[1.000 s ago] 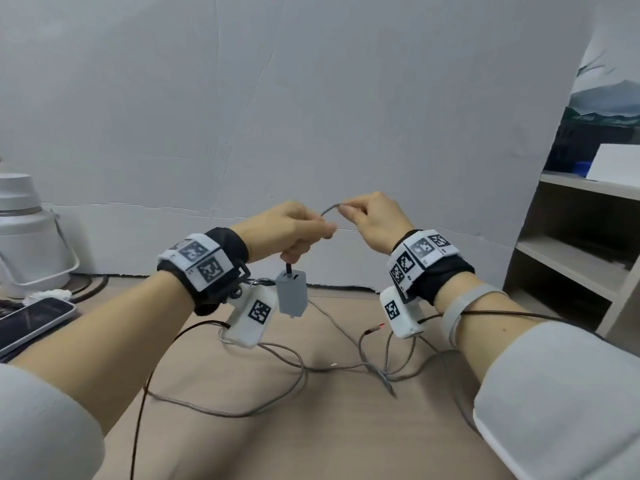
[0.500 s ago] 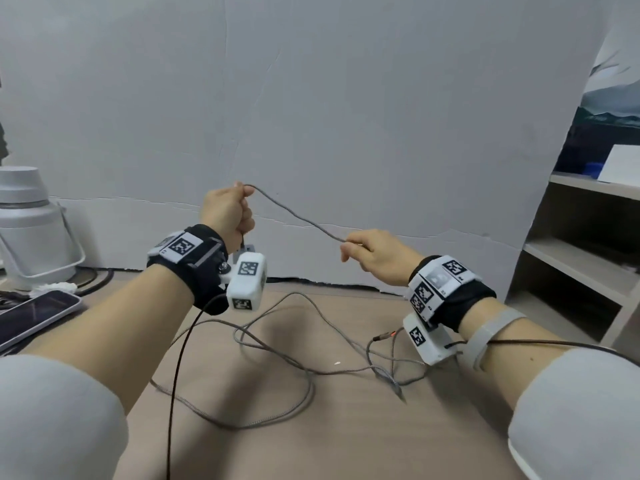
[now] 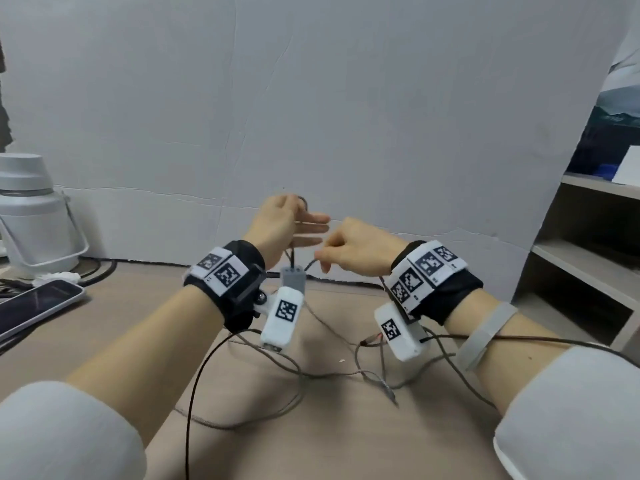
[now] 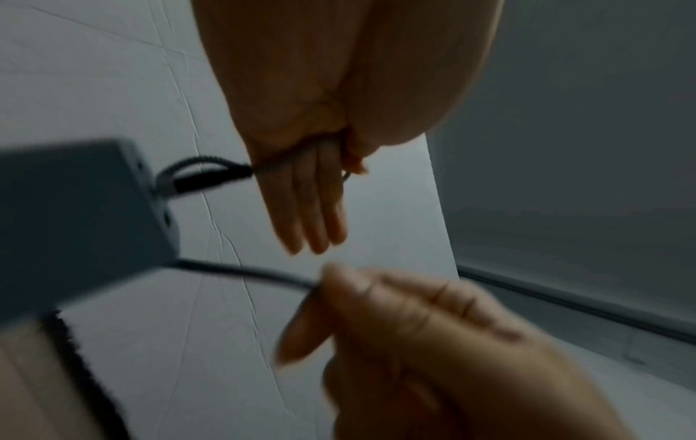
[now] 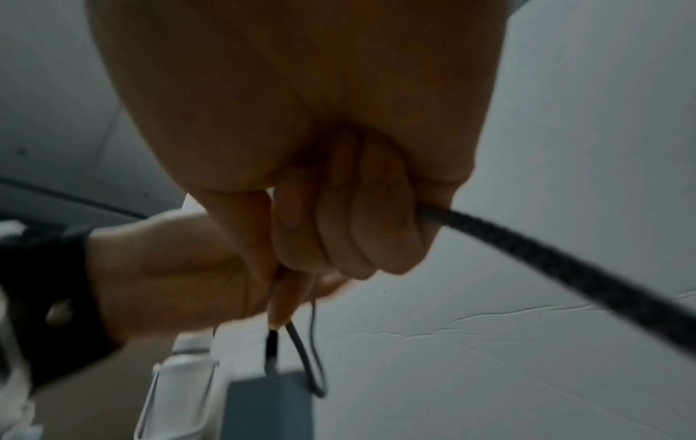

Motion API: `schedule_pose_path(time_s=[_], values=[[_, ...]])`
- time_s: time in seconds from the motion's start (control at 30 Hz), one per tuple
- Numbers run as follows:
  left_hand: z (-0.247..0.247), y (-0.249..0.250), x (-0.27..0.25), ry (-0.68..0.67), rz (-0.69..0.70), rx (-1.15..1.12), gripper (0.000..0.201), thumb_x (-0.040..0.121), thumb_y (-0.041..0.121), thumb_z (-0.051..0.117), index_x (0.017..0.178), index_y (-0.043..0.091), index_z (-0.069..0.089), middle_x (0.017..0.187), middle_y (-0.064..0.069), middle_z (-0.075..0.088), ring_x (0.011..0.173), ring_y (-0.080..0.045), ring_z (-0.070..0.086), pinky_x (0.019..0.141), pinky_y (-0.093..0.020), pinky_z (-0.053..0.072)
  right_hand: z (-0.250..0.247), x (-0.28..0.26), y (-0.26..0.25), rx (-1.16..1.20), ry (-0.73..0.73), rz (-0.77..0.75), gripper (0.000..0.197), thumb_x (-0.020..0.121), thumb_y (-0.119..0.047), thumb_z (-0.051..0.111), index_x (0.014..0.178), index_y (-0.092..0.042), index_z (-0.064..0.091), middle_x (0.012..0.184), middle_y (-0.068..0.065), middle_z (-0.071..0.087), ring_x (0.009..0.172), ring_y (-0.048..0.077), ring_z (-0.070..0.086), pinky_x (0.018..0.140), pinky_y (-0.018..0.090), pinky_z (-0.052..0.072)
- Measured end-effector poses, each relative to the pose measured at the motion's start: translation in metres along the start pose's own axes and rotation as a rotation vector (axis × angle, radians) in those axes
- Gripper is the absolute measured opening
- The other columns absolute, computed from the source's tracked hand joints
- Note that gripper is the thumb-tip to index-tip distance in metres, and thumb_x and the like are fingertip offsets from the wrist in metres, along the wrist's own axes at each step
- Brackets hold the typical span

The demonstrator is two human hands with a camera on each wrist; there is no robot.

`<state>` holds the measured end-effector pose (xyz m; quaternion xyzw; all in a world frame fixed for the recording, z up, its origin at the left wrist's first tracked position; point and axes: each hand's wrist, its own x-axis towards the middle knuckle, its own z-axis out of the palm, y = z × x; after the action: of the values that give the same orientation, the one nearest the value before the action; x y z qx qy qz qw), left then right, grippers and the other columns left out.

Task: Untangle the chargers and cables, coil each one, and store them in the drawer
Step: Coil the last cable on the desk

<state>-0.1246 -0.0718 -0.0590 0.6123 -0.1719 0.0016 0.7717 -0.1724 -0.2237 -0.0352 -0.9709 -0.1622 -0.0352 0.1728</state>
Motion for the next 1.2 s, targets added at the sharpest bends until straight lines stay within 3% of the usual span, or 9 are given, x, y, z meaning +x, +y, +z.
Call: schedule_pose_path(time_s=[0.17,0.27,0.4,0.47,0.57,0.73,0.83,1.03,1.2], values=[[-0.005,-0.020,0.000,-0.173,-0.037,0.263,0.034,0.107,0.044,0.038,0.099,0.016,0.055,0.139,0.014,0.053,0.130,-0.030,0.051,0.088,-0.061,0.055,-0.016,-0.007,0.007,0.221,-0.079,0.021,0.035,0.098,-0.030,0.061,0.077,-0.005,0.072,0.052,-0.003,0.043,0.043,0.016,0.031,0.042,0.025,0.026],[-0.023,-0.018,0.006,-0.274,-0.088,0.116,0.040,0.106,0.042,0.045,0.125,0.009,0.056,0.147,0.010,0.051,0.138,-0.034,0.044,0.093,-0.068,0.050,-0.020,-0.010,0.029,0.041,-0.090,0.149,0.031,0.095,-0.026,0.061,0.070,-0.011,0.071,0.056,0.002,0.046,0.035,0.014,0.034,0.038,0.020,0.027],[-0.038,0.001,0.006,-0.312,-0.086,-0.245,0.028,0.101,0.016,0.045,0.073,0.015,0.049,0.098,-0.015,0.070,0.073,-0.027,0.068,0.068,-0.041,0.058,-0.011,-0.011,0.062,-0.174,-0.171,0.369,0.020,0.092,-0.017,0.061,0.087,-0.005,0.076,0.070,0.006,0.065,0.046,0.010,0.054,0.050,0.021,0.052],[-0.034,0.008,0.006,-0.303,-0.098,-0.206,0.028,0.095,0.015,0.045,0.068,0.019,0.042,0.062,0.000,0.045,0.047,-0.012,0.032,0.044,-0.022,0.032,-0.001,-0.005,0.065,-0.116,-0.162,0.331,0.032,0.092,-0.021,0.065,0.122,-0.009,0.069,0.108,0.010,0.072,0.081,0.019,0.066,0.081,0.034,0.057],[-0.018,0.013,0.005,-0.370,-0.109,0.022,0.034,0.099,0.014,0.033,0.066,0.021,0.039,0.061,0.005,0.017,0.050,-0.011,0.009,0.041,-0.023,0.011,0.007,0.007,0.039,0.176,-0.010,0.124,0.079,0.089,-0.028,0.074,0.156,-0.023,0.032,0.138,0.000,0.051,0.124,0.017,0.053,0.106,0.035,0.043],[-0.015,0.022,0.004,-0.422,-0.073,0.086,0.036,0.103,0.013,0.032,0.069,0.018,0.043,0.059,0.005,0.016,0.048,-0.011,0.009,0.039,-0.020,0.012,0.013,0.019,0.010,0.740,0.154,-0.079,0.012,0.102,-0.012,0.056,0.107,-0.004,0.064,0.074,0.008,0.067,0.070,0.020,0.067,0.074,0.038,0.059],[-0.033,0.024,0.008,-0.254,-0.046,0.077,0.036,0.106,0.015,0.036,0.071,0.017,0.046,0.056,0.007,0.021,0.044,-0.008,0.015,0.039,-0.018,0.014,0.010,0.018,0.026,0.803,0.253,-0.011,0.028,0.104,-0.022,0.054,0.086,-0.004,0.063,0.050,-0.002,0.044,0.042,0.014,0.041,0.048,0.027,0.041],[-0.046,0.016,0.019,-0.007,0.002,0.038,0.036,0.104,0.010,0.038,0.070,0.016,0.046,0.052,0.008,0.023,0.040,-0.008,0.017,0.036,-0.016,0.016,0.004,0.016,0.056,0.366,0.388,0.069,0.031,0.102,-0.029,0.057,0.076,-0.018,0.071,0.059,-0.004,0.046,0.047,0.005,0.041,0.054,0.025,0.034],[-0.031,0.018,0.014,-0.028,0.048,0.039,0.036,0.105,0.011,0.037,0.071,0.016,0.046,0.053,0.007,0.025,0.043,-0.008,0.018,0.037,-0.017,0.017,0.004,0.025,0.060,0.074,0.527,0.423,0.029,0.095,-0.025,0.055,0.077,-0.007,0.066,0.072,0.007,0.063,0.074,0.031,0.061,0.070,0.030,0.045]])
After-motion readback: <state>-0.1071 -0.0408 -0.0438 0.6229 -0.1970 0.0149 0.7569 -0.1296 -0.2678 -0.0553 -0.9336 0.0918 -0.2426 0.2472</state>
